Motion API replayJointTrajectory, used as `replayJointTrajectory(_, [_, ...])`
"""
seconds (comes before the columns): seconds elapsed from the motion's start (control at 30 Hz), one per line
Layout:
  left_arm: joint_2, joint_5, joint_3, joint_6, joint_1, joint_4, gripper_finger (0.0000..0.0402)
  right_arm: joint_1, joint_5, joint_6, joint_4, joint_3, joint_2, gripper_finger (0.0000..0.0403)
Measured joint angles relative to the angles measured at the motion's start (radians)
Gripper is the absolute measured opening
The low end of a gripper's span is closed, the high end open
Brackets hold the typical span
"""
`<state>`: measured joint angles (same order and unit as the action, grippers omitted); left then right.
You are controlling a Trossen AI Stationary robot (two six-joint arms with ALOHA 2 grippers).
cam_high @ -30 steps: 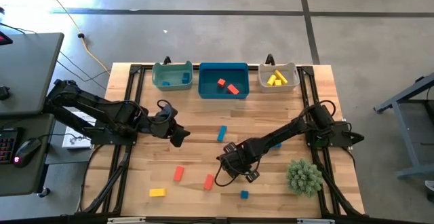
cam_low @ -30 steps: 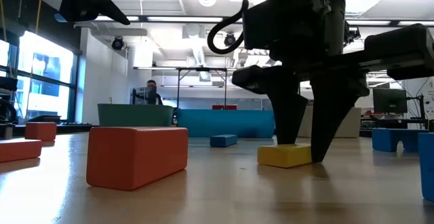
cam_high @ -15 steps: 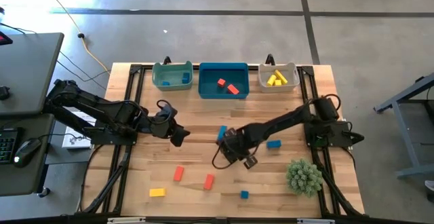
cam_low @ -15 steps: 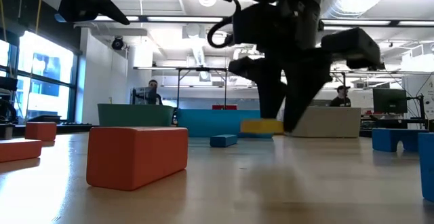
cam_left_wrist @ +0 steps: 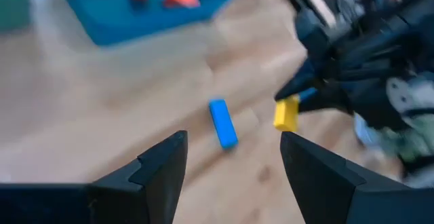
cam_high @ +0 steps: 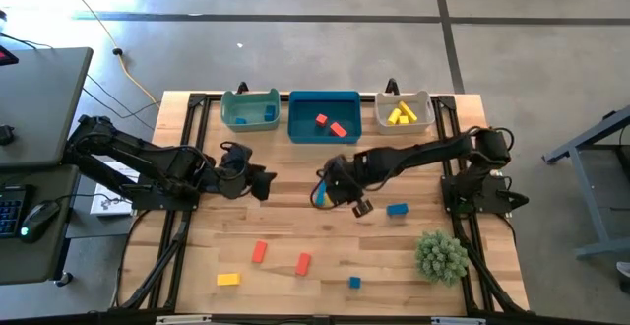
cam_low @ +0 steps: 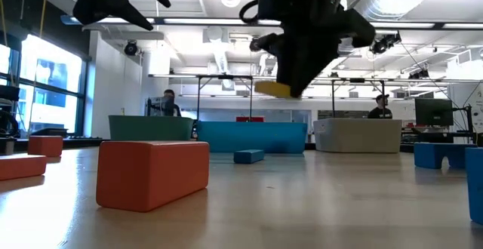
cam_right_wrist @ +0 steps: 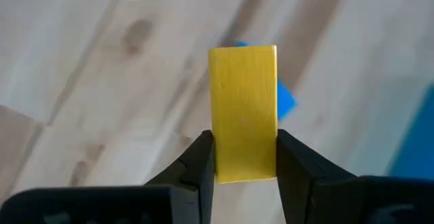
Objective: Sort & place blocks by color
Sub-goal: Put the yellow block into the white bin
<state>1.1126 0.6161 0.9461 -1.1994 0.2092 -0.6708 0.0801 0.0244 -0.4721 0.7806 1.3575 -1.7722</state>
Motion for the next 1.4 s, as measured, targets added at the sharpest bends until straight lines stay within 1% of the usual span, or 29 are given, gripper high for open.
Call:
replayJointTrajectory(0.1, [0.000, 0.073, 0.000, 0.040, -0.013, -0.001, 0.0227, -0.027, 0.013, 0.001, 0.007, 0.001, 0.038, 0.0092])
replayJointTrajectory(0.23, [0.000, 0.087, 0.000, 0.132, -0.060, 0.001, 0.0227, -0.065, 0.046, 0.028, 0.009, 0.001, 0.086, 0.0092])
replayJointTrajectory(0.4, [0.000, 0.086, 0.000, 0.274, -0.151, 0.007, 0.0227, -0.116, 0.101, 0.064, 0.010, 0.001, 0.136, 0.0092])
replayJointTrajectory(0.53, [0.000, 0.084, 0.000, 0.424, -0.233, 0.034, 0.0227, -0.164, 0.146, 0.080, 0.016, 0.001, 0.171, 0.0092])
replayJointTrajectory(0.77, [0.000, 0.009, 0.000, 0.658, -0.361, 0.048, 0.0227, -0.293, 0.287, 0.112, 0.009, 0.002, 0.208, 0.0092])
replayJointTrajectory(0.97, [0.000, -0.002, 0.000, 0.841, -0.456, 0.048, 0.0227, -0.410, 0.292, 0.219, 0.028, 0.003, 0.217, 0.0092])
replayJointTrajectory(1.17, [0.000, -0.003, 0.000, 0.990, -0.533, 0.061, 0.0227, -0.496, 0.319, 0.302, 0.115, 0.003, 0.217, 0.0092])
replayJointTrajectory(1.27, [0.000, -0.003, 0.000, 1.043, -0.561, 0.069, 0.0227, -0.532, 0.349, 0.342, 0.174, 0.003, 0.217, 0.0092])
replayJointTrajectory(1.4, [0.000, -0.003, 0.000, 1.084, -0.589, 0.068, 0.0227, -0.585, 0.352, 0.394, 0.221, 0.003, 0.217, 0.0092])
